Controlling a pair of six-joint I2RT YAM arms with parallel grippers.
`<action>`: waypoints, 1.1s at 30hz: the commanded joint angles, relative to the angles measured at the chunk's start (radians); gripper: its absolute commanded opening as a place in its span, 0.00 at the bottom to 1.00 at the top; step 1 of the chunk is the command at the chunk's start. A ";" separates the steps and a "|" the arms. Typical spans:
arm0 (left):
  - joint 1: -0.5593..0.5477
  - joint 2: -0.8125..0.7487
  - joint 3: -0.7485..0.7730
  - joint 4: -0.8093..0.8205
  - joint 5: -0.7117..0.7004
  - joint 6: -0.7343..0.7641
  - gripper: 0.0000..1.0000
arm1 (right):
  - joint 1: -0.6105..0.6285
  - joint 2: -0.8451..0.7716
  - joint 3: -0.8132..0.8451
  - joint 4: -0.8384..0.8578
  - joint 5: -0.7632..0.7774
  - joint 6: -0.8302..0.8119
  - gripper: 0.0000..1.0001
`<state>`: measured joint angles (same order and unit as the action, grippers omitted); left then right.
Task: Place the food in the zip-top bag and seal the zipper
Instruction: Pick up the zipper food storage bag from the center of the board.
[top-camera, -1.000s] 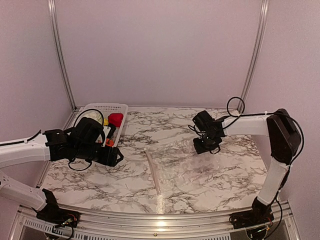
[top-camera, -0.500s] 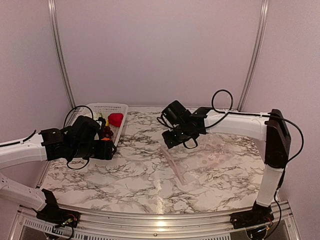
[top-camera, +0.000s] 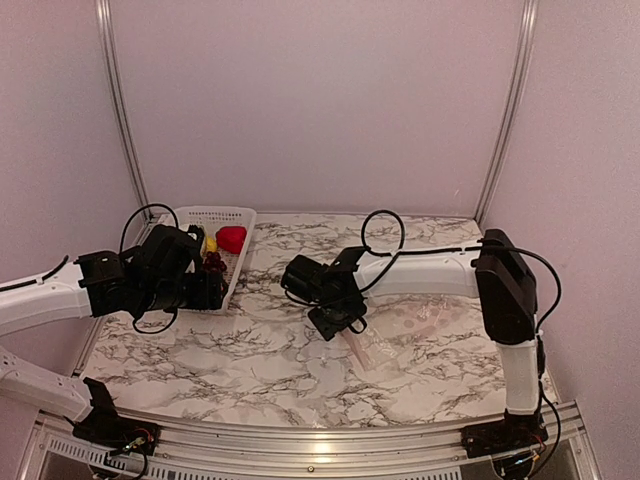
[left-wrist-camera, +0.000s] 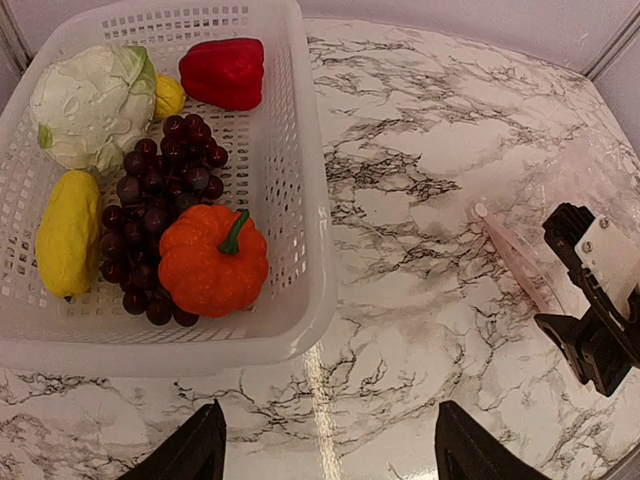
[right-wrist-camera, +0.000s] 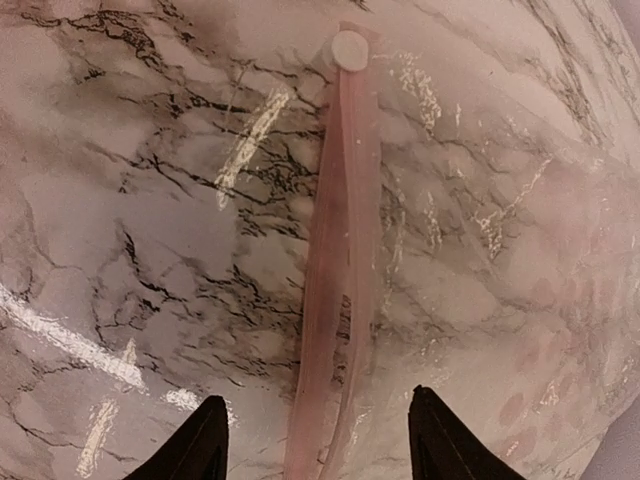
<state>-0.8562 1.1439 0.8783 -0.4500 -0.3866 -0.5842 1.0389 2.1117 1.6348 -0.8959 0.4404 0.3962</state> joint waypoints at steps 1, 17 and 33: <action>0.004 -0.013 0.029 -0.036 -0.016 -0.006 0.74 | 0.004 0.015 0.037 -0.043 0.052 0.053 0.58; 0.004 0.016 0.042 -0.010 -0.003 -0.019 0.74 | -0.039 0.006 -0.076 0.011 0.060 0.121 0.47; 0.005 0.124 0.132 0.051 0.010 -0.016 0.74 | -0.128 -0.036 -0.059 0.030 0.090 0.083 0.10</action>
<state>-0.8562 1.2171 0.9386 -0.4309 -0.3824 -0.5995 0.9245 2.1147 1.5105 -0.8520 0.4858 0.4915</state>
